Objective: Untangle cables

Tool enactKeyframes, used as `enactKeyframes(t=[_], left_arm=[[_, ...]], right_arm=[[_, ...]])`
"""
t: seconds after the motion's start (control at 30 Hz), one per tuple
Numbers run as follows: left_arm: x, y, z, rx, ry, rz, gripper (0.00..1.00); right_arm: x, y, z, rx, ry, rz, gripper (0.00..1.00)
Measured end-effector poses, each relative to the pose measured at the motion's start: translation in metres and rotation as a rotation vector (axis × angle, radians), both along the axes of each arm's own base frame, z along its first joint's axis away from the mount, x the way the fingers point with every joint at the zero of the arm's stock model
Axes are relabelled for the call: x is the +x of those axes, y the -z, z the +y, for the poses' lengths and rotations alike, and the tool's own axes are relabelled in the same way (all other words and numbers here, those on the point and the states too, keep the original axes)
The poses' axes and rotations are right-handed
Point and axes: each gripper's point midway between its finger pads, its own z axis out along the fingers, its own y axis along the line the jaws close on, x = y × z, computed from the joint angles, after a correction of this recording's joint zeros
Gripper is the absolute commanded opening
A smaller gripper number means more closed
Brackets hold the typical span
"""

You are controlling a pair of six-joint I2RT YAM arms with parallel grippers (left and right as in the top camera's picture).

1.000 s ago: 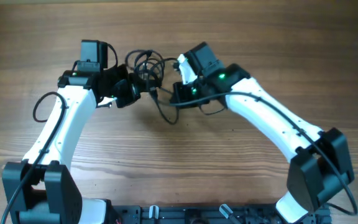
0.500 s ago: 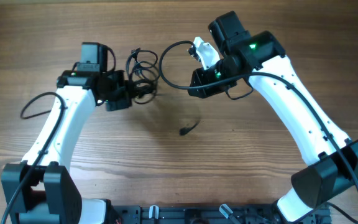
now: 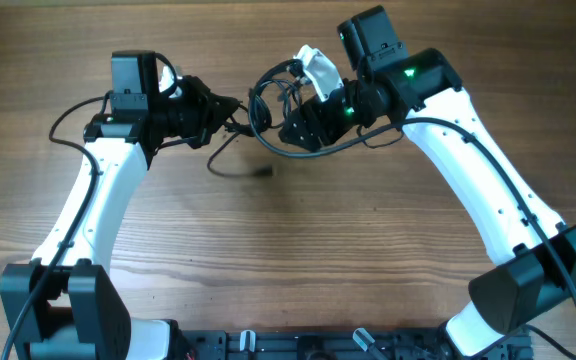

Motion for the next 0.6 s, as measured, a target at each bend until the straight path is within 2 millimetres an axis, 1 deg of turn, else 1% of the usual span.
enactKeyframes(t=[0.07, 0.1, 0.17, 0.3, 0.33, 0.37, 0.4, 0.47, 0.6], left_arm=[[-0.004, -0.004, -0.006, -0.045, 0.026, 0.011, 0.04], [-0.008, -0.007, -0.010, -0.076, 0.037, 0.030, 0.04], [-0.016, -0.008, -0.015, -0.126, 0.048, 0.085, 0.04], [-0.028, -0.006, -0.020, -0.173, 0.057, 0.167, 0.04], [-0.030, -0.006, -0.020, -0.178, 0.057, 0.179, 0.04], [-0.031, -0.006, -0.021, -0.183, 0.058, 0.184, 0.04], [-0.031, -0.006, -0.021, -0.186, 0.060, 0.186, 0.04], [-0.032, -0.007, -0.022, -0.190, 0.063, 0.188, 0.04], [-0.035, -0.010, -0.025, -0.216, 0.084, 0.193, 0.04]], right_arm=[[-0.001, -0.002, 0.003, 0.008, -0.056, -0.042, 0.52], [-0.004, -0.003, 0.006, 0.017, -0.105, -0.071, 0.48], [-0.009, -0.005, 0.012, 0.027, -0.171, -0.112, 0.45], [-0.018, -0.010, 0.032, 0.052, -0.318, -0.233, 0.42], [-0.021, -0.011, 0.037, 0.053, -0.364, -0.269, 0.38], [-0.024, -0.011, 0.040, 0.054, -0.393, -0.292, 0.38], [-0.027, -0.011, 0.044, 0.054, -0.431, -0.318, 0.33], [-0.030, -0.010, 0.048, 0.056, -0.466, -0.347, 0.29], [-0.029, -0.004, 0.049, 0.050, -0.498, -0.368, 0.25]])
